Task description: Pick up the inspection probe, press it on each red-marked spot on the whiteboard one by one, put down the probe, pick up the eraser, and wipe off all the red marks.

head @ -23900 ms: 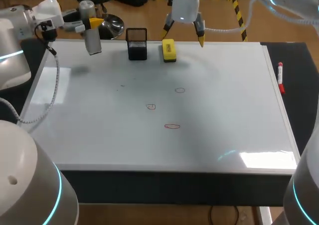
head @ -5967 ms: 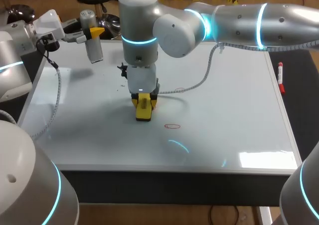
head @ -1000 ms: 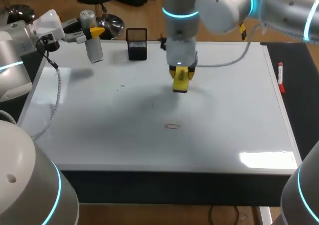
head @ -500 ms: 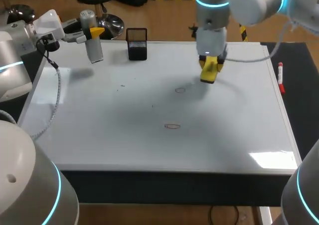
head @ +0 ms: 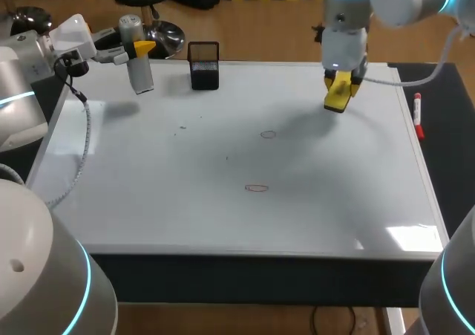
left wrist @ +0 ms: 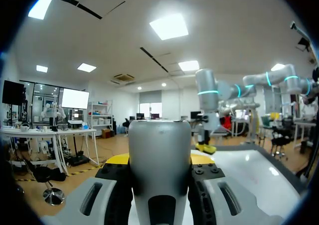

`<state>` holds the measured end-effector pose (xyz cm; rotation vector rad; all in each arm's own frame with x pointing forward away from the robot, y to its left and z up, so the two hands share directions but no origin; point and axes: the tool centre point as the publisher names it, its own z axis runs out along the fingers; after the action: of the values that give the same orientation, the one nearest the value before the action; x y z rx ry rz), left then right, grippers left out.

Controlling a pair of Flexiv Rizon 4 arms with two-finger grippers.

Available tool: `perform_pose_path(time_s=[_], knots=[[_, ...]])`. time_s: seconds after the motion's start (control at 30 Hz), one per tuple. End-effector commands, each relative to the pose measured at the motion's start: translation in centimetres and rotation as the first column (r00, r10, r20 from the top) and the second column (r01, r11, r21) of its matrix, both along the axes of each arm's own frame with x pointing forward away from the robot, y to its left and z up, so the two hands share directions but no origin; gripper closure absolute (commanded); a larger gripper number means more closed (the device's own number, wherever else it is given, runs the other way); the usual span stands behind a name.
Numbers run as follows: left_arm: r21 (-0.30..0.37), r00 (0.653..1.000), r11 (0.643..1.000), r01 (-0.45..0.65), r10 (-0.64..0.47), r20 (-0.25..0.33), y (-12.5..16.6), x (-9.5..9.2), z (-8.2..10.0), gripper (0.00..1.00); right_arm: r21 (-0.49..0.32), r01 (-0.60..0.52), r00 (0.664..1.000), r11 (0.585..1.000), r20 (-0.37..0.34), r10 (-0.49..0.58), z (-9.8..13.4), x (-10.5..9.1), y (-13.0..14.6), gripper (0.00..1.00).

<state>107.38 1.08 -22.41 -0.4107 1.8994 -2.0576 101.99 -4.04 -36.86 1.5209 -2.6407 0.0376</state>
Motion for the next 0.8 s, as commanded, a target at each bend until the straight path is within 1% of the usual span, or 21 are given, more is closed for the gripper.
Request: perform_pose_path(time_s=[0.03, 0.2, 0.33, 0.5, 0.57, 0.8], knots=[[0.001, 1.0, 1.0, -0.005, 0.005, 0.001, -0.1, -0.1, 0.1, 1.0, 0.017, 0.012, 1.0, 1.0, -0.008, -0.011, -0.7, 0.7, -1.9, 1.0], [0.001, 1.0, 1.0, -0.005, 0.005, 0.001, -0.1, -0.1, 0.1, 1.0, 0.023, 0.052, 0.999, 0.998, -0.012, -0.051, -0.8, 1.1, -3.6, 1.0], [0.001, 1.0, 1.0, -0.005, 0.005, 0.001, -0.1, -0.1, 0.1, 1.0, 0.021, 0.061, 0.998, 0.998, -0.017, -0.06, -0.7, 1.4, -4.4, 1.0], [0.001, 1.0, 1.0, -0.005, 0.005, 0.001, -0.1, -0.1, 0.1, 1.0, 0.016, 0.066, 0.998, 0.998, -0.016, -0.066, -0.5, 1.7, -4.9, 1.0], [0.001, 1.0, 1.0, -0.005, 0.005, 0.001, -0.1, -0.1, 0.1, 1.0, 0.001, 0.083, 0.996, 0.997, -0.023, -0.083, -0.5, 1.7, -5.0, 1.0], [0.001, 1.0, 1.0, -0.005, 0.005, 0.001, -0.1, -0.1, 0.1, 1.0, 0.001, 0.085, 0.996, 0.996, -0.02, -0.085, -0.4, 1.6, -5.0, 1.0]])
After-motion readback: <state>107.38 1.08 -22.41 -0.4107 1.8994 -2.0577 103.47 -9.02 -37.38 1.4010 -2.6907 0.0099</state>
